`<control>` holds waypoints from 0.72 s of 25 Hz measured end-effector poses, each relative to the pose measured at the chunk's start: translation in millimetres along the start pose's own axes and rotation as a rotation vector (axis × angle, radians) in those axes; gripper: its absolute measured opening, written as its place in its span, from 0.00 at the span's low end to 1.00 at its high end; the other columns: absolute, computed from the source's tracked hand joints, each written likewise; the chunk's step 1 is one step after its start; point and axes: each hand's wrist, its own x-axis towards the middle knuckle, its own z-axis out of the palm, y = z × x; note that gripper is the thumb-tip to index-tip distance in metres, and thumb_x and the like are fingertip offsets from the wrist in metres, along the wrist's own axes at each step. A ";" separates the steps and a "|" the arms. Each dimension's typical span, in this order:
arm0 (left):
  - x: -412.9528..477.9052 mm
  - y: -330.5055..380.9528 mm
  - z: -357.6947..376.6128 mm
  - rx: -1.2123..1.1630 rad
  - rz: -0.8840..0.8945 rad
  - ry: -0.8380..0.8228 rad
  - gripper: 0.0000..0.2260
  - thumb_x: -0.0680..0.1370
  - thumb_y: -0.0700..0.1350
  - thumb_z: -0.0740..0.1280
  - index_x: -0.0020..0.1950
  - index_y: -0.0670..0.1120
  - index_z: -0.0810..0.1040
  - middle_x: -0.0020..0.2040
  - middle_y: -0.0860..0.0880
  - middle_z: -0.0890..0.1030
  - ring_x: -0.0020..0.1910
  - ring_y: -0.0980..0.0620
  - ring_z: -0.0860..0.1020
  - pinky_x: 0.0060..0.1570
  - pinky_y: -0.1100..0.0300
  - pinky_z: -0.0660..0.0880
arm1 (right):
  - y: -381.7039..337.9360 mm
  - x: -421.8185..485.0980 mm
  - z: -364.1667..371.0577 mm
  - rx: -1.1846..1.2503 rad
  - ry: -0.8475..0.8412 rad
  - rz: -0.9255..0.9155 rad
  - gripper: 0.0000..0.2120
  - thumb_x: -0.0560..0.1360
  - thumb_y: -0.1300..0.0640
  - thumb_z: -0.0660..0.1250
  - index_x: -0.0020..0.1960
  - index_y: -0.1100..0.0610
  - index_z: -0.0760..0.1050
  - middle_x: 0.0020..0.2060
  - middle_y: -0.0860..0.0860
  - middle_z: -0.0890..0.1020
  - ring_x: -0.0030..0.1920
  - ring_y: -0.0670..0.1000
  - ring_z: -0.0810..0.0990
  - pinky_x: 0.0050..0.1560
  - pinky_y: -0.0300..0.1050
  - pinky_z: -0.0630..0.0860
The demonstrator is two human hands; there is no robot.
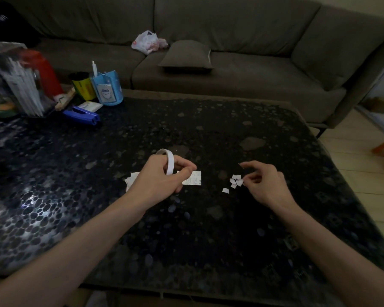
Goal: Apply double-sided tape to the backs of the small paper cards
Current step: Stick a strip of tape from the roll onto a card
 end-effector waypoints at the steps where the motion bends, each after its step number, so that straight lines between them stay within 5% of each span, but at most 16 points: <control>1: 0.3 0.5 1.5 -0.001 0.002 0.000 0.05 0.81 0.41 0.70 0.49 0.48 0.87 0.26 0.54 0.79 0.27 0.59 0.76 0.31 0.68 0.73 | 1.1 0.8 2.0 -0.016 0.011 -0.012 0.23 0.80 0.60 0.71 0.72 0.45 0.75 0.49 0.43 0.82 0.43 0.38 0.79 0.41 0.33 0.73; 7: -0.5 1.0 1.4 -0.014 0.014 -0.008 0.05 0.81 0.43 0.70 0.51 0.48 0.86 0.28 0.57 0.80 0.28 0.60 0.76 0.32 0.70 0.72 | -7.7 -2.9 -0.2 -0.004 0.110 -0.030 0.23 0.77 0.62 0.74 0.69 0.47 0.77 0.48 0.45 0.82 0.47 0.42 0.82 0.53 0.45 0.83; 10: -1.5 0.0 -3.1 -0.030 0.015 0.001 0.07 0.81 0.41 0.70 0.55 0.49 0.86 0.35 0.56 0.84 0.29 0.59 0.77 0.34 0.68 0.75 | -16.7 -6.0 -0.8 0.070 0.125 -0.065 0.21 0.78 0.64 0.72 0.67 0.47 0.78 0.50 0.45 0.81 0.48 0.42 0.80 0.54 0.43 0.81; 14: -3.3 -3.6 -8.4 -0.071 0.019 0.009 0.14 0.80 0.40 0.72 0.65 0.50 0.83 0.47 0.50 0.87 0.31 0.54 0.77 0.41 0.58 0.79 | -45.8 -18.8 2.4 0.499 -0.191 0.021 0.17 0.78 0.67 0.70 0.51 0.44 0.85 0.50 0.45 0.85 0.53 0.44 0.83 0.52 0.42 0.78; 18: -5.9 -5.1 -16.5 -0.037 0.040 -0.005 0.15 0.78 0.43 0.75 0.64 0.51 0.84 0.45 0.51 0.87 0.34 0.54 0.80 0.39 0.64 0.78 | -66.2 -33.9 9.9 0.693 -0.487 -0.036 0.18 0.76 0.68 0.70 0.49 0.45 0.88 0.49 0.46 0.88 0.54 0.47 0.85 0.50 0.44 0.78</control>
